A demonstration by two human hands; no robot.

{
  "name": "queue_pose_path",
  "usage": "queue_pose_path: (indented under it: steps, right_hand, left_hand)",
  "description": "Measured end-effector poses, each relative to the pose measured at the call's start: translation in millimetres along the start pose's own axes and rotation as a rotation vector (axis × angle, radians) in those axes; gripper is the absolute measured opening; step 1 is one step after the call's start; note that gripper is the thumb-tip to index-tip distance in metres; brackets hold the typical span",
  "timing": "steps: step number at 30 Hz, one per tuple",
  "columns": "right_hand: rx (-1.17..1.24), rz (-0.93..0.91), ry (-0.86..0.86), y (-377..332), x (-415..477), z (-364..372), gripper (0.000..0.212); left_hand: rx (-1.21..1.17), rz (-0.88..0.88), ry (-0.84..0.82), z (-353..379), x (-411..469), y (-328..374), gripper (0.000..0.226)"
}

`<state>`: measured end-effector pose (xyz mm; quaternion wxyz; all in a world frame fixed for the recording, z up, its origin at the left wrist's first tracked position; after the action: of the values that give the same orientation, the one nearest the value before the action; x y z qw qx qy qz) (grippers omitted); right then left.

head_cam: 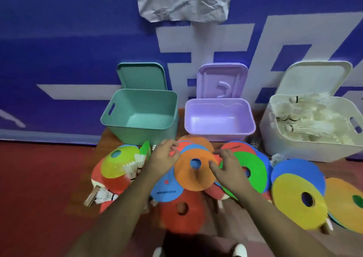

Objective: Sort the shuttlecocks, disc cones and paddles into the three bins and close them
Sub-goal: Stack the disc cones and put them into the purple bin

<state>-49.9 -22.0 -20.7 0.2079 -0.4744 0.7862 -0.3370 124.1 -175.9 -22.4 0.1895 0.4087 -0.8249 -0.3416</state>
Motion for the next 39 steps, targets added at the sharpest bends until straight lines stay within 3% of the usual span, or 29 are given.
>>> queue_pose_path:
  steps: [3, 4, 6, 8, 12, 18, 21, 26, 29, 31, 35, 39]
  right_hand:
    - [0.023, 0.043, -0.049, -44, -9, 65, 0.031]
    - [0.034, 0.056, -0.062, -57, -10, 84, 0.031]
    - [0.063, 0.107, -0.1, -78, -9, 114, 0.032]
    - [0.076, 0.167, -0.123, -91, -8, 137, 0.032]
    - [0.105, 0.259, -0.11, -98, -4, 155, 0.021]
    - [0.204, 0.453, -0.012, -72, 12, 149, 0.019]
    - [0.028, 0.439, -0.048, -46, 14, 143, 0.019]
    - [-0.339, 0.363, -0.166, -4, 5, 128, 0.051]
    - [-0.538, 0.265, -0.35, 14, 13, 141, 0.062]
    - [-0.581, 0.261, -0.373, 25, 19, 149, 0.053]
    - [-0.417, 0.206, -0.198, 19, 30, 139, 0.016]
    - [-0.11, 0.207, -0.004, 11, 29, 104, 0.019]
  left_hand:
    - [0.236, -0.012, 0.177, -45, -23, -65, 0.034]
    - [0.268, -0.098, 0.153, -54, -28, -84, 0.04]
    - [0.297, -0.284, -0.067, -58, -32, -115, 0.046]
    - [0.312, -0.278, -0.257, -52, -39, -130, 0.032]
    - [0.425, -0.139, -0.15, -62, -44, -127, 0.023]
    - [0.046, 0.004, 0.076, -103, -37, -105, 0.028]
    - [-0.099, -0.065, 0.099, -112, -28, -102, 0.028]
    - [-0.502, -0.178, 0.09, -104, -23, -102, 0.034]
    - [-0.553, -0.208, 0.019, -89, -25, -93, 0.027]
    - [-0.56, -0.242, -0.011, -79, -27, -93, 0.022]
    - [-0.607, -0.329, -0.004, -67, -28, -92, 0.015]
    - [-0.659, -0.364, 0.017, -61, -22, -81, 0.012]
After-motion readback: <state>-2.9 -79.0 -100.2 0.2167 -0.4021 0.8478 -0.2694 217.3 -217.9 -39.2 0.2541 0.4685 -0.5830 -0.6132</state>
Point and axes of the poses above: each hand's wrist, its own x-axis towards the middle knuckle, its own z-axis out of the palm, y = z × x, the point moved 4 cm from there along x, towards the middle knuckle, and after that the axes turned 1 degree about x, right-handed, at the moved point
